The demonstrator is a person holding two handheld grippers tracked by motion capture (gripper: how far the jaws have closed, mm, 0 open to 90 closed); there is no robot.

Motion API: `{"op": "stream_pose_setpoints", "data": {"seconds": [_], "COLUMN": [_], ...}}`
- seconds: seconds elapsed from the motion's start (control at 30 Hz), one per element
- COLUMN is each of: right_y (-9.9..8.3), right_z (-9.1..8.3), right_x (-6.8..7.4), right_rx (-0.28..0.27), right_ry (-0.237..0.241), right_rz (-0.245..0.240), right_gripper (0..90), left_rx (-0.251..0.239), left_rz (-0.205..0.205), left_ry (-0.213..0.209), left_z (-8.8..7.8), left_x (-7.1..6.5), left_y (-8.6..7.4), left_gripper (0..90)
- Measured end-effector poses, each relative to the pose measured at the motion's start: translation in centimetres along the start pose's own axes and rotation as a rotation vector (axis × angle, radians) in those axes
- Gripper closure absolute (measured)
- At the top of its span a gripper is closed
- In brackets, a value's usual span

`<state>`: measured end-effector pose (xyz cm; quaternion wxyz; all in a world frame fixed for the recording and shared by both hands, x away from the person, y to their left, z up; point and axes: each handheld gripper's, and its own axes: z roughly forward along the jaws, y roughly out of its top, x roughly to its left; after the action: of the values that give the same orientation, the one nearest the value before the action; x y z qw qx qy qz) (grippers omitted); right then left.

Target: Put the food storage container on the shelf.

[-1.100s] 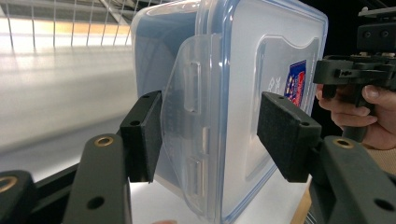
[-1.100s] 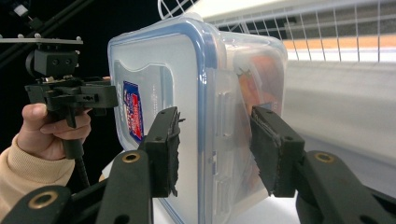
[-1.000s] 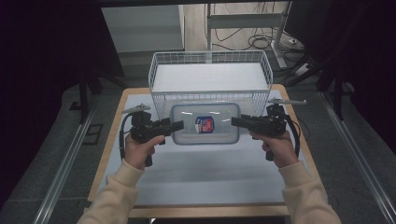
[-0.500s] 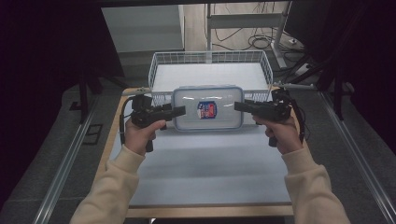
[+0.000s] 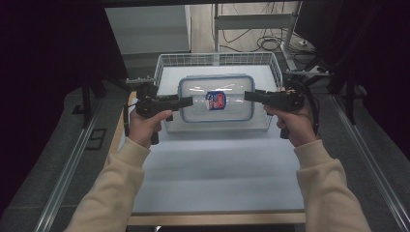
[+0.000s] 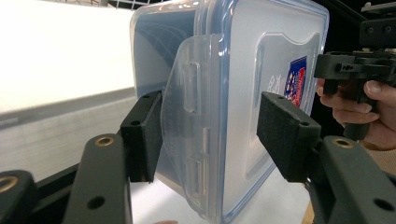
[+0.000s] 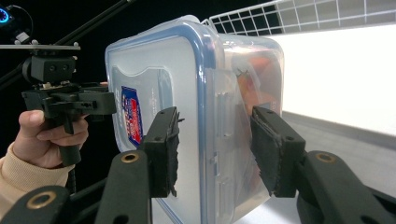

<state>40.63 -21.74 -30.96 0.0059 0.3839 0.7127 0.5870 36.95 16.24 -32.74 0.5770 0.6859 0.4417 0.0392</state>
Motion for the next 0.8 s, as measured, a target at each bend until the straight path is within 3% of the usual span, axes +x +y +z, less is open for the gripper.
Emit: {"op": "stream_pose_setpoints", "data": {"seconds": [0.47,0.67,0.8], "right_y": [3.0,4.1,4.7], "right_z": [0.8,1.5,2.2], "right_x": [-1.0,-1.8,-2.7], "right_rx": [-0.001,0.006,0.015], "right_ry": [-0.003,-0.009,-0.024], "right_rz": [0.024,0.046,0.068], "right_gripper": [53.2,52.9,52.4], "left_rx": [0.012,0.013,0.039], "left_rz": [0.005,-0.007,-0.022], "left_ry": [0.001,0.0,-0.001], "left_z": [0.7,1.5,2.4], "left_x": [0.9,1.8,2.8], "left_y": [3.6,4.9,5.8], "left_gripper": [42.5,42.7,42.8]}}
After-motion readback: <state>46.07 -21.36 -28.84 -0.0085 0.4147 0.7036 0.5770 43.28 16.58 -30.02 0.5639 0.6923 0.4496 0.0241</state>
